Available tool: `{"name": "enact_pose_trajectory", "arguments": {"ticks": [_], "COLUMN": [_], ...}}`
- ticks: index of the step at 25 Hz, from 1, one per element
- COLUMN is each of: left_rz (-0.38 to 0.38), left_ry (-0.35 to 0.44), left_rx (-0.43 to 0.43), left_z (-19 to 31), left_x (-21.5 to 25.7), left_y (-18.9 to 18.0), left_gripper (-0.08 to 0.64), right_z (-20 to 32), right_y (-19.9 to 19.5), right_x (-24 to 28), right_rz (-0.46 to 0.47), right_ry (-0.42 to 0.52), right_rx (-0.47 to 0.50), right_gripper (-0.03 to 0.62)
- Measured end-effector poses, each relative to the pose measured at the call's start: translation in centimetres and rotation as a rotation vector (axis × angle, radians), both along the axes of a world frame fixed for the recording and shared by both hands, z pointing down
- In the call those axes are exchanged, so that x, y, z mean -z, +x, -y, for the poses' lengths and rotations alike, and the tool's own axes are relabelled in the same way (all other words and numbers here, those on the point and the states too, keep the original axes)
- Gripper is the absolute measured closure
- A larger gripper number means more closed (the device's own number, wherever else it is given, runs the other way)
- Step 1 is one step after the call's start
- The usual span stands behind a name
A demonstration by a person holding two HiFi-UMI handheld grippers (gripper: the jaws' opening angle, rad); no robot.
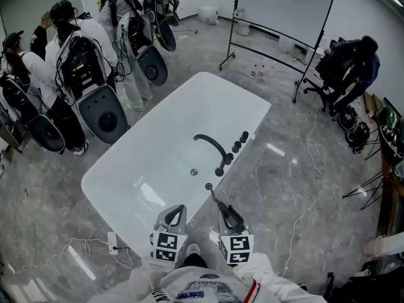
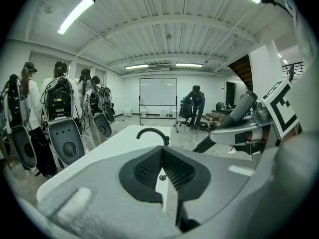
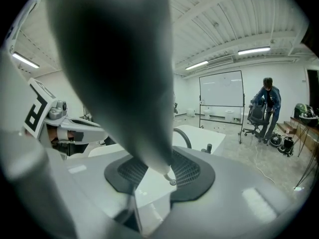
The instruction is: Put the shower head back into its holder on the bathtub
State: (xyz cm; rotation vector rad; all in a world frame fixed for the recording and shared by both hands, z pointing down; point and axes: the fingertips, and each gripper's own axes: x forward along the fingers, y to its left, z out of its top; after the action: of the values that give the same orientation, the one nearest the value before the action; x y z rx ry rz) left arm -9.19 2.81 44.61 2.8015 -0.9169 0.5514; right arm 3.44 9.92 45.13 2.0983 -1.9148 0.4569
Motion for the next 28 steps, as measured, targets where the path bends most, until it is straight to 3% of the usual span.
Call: {"name": "enact_pose_trajectory", "arguments": {"ticks": [9, 17, 28], "left_rz": [-0.016, -0.021, -0.015], "left_ry": [0.002, -0.012, -0.023], "left_rx": [-0.026, -0.057, -0.032], "left_z": [3.6, 5.0, 6.4], "left_x": [0.0, -0.9, -0.8], "left_y": [0.6, -1.1, 2.0], "left_gripper": [0.560, 0.560, 0.558], "right_z": [4.0, 5.2, 6.9], "right_y": [0.5, -1.5, 1.4], "right_x": [-0.3, -1.4, -0.7], "right_rz": [-0.021, -0.019, -0.022], "right_ry": [-0.016, -0.034, -0.036], "right_rx": [-0.009, -0.034, -0.003], "right_gripper": [0.454, 0.454, 0.454]}}
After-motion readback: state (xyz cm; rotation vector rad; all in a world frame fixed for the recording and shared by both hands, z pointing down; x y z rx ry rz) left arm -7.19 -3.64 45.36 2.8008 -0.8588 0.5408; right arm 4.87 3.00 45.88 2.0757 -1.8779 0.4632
